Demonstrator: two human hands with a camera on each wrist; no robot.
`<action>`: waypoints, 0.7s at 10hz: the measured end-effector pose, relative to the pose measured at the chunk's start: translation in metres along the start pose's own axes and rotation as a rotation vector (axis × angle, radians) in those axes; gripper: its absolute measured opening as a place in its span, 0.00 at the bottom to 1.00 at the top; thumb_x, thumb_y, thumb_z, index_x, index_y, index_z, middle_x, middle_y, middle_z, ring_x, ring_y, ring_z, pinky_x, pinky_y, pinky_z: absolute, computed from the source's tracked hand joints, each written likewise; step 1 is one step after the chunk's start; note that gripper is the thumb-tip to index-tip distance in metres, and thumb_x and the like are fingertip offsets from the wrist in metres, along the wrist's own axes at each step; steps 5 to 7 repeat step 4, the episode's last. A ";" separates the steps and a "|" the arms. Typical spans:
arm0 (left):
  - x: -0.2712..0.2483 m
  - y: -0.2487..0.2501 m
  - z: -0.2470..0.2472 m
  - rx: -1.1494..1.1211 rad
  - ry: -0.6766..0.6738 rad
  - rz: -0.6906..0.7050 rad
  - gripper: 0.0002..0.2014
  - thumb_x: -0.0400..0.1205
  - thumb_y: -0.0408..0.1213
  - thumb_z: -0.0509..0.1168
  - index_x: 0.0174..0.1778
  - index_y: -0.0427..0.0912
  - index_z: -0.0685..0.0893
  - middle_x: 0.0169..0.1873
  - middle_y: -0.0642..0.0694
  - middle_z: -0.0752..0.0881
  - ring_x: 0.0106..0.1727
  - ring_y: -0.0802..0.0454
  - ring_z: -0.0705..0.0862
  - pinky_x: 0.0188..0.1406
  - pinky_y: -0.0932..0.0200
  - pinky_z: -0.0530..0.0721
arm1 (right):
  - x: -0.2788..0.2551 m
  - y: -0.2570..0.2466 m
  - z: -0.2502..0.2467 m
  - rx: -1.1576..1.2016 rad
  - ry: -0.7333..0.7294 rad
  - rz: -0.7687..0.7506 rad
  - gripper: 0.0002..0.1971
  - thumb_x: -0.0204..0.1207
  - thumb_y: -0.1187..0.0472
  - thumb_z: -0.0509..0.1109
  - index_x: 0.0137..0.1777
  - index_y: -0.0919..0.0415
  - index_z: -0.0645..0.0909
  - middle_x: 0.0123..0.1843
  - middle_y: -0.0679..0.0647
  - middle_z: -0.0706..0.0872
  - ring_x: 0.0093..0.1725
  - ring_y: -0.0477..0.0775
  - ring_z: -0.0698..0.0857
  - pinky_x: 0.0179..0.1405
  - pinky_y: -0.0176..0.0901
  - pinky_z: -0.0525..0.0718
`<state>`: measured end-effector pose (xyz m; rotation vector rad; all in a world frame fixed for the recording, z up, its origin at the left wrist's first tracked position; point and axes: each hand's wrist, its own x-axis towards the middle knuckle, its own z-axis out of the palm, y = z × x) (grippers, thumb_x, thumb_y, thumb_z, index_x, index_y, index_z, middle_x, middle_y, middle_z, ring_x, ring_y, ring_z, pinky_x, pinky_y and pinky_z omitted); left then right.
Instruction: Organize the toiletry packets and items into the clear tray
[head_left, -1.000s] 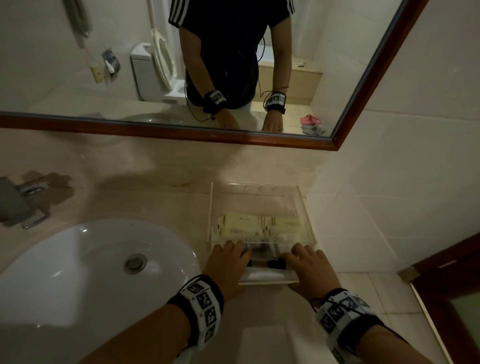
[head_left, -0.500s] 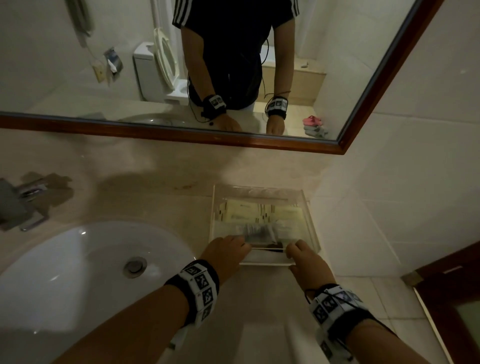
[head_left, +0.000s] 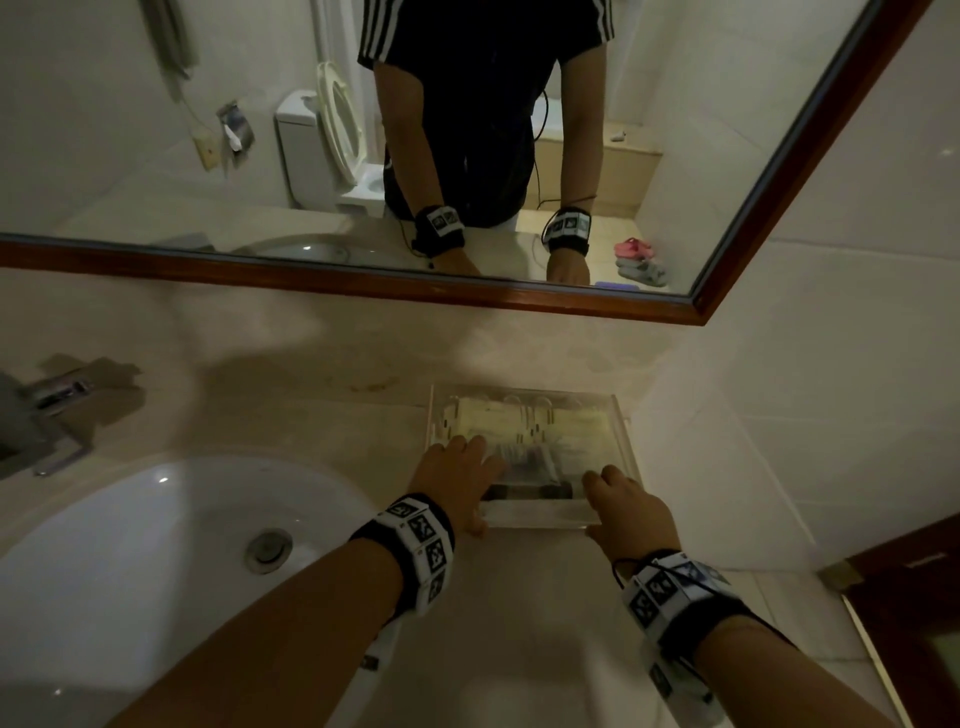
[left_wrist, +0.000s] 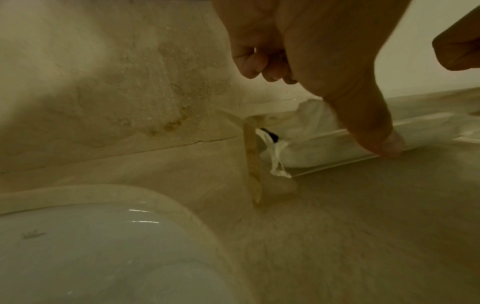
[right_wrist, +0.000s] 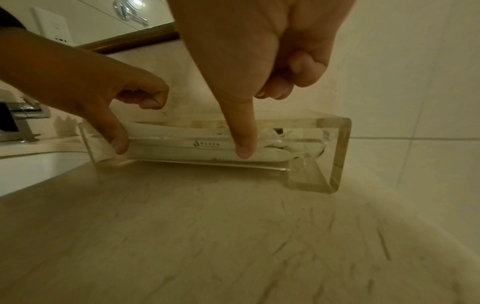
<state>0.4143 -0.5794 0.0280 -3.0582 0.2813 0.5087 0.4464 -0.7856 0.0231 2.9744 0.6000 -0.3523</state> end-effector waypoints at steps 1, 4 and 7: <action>0.000 0.001 0.003 0.000 -0.004 -0.009 0.36 0.75 0.50 0.71 0.76 0.44 0.64 0.72 0.40 0.67 0.70 0.39 0.69 0.64 0.45 0.72 | -0.001 -0.002 0.001 -0.010 -0.011 -0.002 0.24 0.77 0.58 0.68 0.71 0.56 0.67 0.68 0.54 0.74 0.64 0.57 0.79 0.54 0.46 0.81; -0.059 -0.013 -0.033 -0.066 -0.041 0.005 0.28 0.83 0.52 0.61 0.76 0.43 0.65 0.74 0.38 0.66 0.73 0.38 0.67 0.69 0.44 0.69 | -0.025 -0.017 -0.041 0.057 -0.138 -0.027 0.09 0.77 0.49 0.65 0.51 0.50 0.70 0.63 0.53 0.80 0.61 0.55 0.81 0.56 0.44 0.79; -0.059 -0.013 -0.033 -0.066 -0.041 0.005 0.28 0.83 0.52 0.61 0.76 0.43 0.65 0.74 0.38 0.66 0.73 0.38 0.67 0.69 0.44 0.69 | -0.025 -0.017 -0.041 0.057 -0.138 -0.027 0.09 0.77 0.49 0.65 0.51 0.50 0.70 0.63 0.53 0.80 0.61 0.55 0.81 0.56 0.44 0.79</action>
